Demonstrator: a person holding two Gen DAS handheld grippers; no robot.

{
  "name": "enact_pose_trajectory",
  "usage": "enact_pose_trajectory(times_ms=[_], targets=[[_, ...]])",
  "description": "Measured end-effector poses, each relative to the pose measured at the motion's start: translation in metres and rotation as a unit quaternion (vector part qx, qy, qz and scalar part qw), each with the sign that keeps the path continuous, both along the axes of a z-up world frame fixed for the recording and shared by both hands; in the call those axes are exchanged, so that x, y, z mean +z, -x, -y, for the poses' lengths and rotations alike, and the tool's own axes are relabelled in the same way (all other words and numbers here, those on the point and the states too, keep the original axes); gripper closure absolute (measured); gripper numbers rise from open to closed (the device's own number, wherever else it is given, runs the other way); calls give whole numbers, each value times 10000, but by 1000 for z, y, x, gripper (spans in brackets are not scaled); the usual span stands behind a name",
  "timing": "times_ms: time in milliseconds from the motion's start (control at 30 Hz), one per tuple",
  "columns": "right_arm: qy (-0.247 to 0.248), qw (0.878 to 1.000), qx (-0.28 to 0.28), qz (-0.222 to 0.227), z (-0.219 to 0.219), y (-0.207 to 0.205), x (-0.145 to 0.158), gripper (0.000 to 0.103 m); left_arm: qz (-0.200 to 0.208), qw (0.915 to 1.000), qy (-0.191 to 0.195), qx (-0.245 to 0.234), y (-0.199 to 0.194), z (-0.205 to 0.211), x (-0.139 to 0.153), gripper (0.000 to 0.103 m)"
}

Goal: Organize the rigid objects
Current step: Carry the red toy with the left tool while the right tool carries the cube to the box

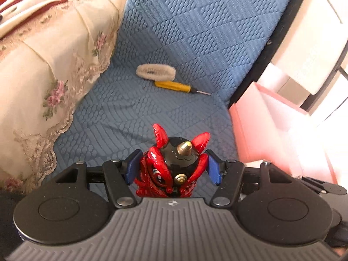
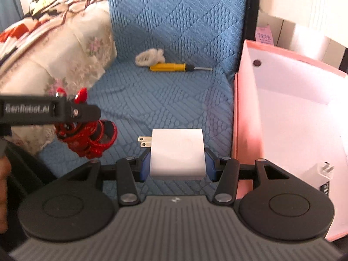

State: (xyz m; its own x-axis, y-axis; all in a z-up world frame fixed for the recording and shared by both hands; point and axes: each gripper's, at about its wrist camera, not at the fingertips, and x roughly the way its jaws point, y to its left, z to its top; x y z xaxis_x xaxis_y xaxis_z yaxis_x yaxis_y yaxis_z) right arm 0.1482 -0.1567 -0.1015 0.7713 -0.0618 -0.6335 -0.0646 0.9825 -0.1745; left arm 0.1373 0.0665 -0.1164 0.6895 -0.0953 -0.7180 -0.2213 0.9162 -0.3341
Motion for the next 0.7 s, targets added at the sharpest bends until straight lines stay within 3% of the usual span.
enact_pose_trajectory(times_ms=[700], targets=[[-266,9966,-146,771,50,28,124,50,651,9974,174,-264,-25,60,113,35]])
